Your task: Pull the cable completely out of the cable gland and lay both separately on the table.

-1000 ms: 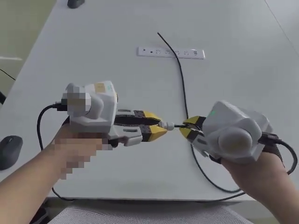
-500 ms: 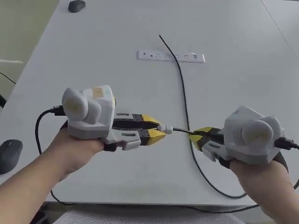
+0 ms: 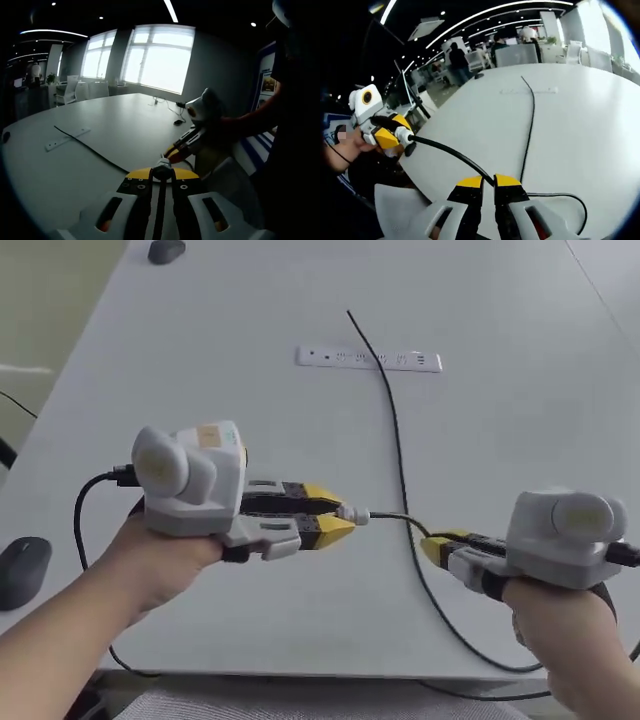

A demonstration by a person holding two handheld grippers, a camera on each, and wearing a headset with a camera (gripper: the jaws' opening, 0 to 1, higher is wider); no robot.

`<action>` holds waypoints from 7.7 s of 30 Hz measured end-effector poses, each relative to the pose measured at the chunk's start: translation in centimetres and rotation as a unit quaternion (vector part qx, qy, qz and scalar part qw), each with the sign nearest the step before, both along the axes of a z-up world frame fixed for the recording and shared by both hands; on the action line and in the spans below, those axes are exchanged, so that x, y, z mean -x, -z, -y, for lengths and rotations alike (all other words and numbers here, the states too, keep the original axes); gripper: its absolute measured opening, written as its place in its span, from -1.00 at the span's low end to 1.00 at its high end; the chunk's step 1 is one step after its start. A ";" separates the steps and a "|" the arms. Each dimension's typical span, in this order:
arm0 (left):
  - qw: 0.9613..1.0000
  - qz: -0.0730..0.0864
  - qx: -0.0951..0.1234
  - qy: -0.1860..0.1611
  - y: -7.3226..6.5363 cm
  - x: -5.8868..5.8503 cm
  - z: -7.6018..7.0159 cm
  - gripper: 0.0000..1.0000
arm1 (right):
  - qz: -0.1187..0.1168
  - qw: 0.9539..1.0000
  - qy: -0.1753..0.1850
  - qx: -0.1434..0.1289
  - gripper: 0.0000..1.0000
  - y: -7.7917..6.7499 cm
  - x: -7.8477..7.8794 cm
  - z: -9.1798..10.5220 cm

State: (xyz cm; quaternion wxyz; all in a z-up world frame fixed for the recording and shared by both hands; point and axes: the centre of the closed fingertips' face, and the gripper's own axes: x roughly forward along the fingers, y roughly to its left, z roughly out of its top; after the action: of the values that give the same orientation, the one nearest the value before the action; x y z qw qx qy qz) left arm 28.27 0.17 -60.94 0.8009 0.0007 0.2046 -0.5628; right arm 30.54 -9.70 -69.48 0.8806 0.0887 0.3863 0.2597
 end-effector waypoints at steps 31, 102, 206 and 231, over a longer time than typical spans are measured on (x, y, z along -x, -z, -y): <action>1.000 0.005 0.003 -0.001 -0.3 0.3 0.1 -0.70 | -0.037 0.995 0.078 -0.051 -0.93 1.7 0.6 1.1; 1.000 -0.002 0.009 -0.001 -0.6 1.0 0.3 -0.70 | 0.215 0.920 -0.275 0.180 -1.00 -4.5 2.0 -5.8; 0.996 -0.026 -0.027 -0.082 8.0 1.0 -9.1 -0.69 | 0.150 0.885 -0.396 0.192 -1.00 3.0 -2.8 -19.2; 0.990 -0.088 -0.075 -0.084 16.6 -0.1 -10.0 -0.69 | 0.086 0.883 -0.415 0.203 -1.00 10.8 -3.8 -20.5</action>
State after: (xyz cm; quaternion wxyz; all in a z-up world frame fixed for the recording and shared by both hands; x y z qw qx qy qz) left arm 28.42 10.20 -77.58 0.8218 -0.0062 0.3156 -0.4743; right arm 34.37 10.78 -80.25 0.7208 -0.2831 0.3553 0.5236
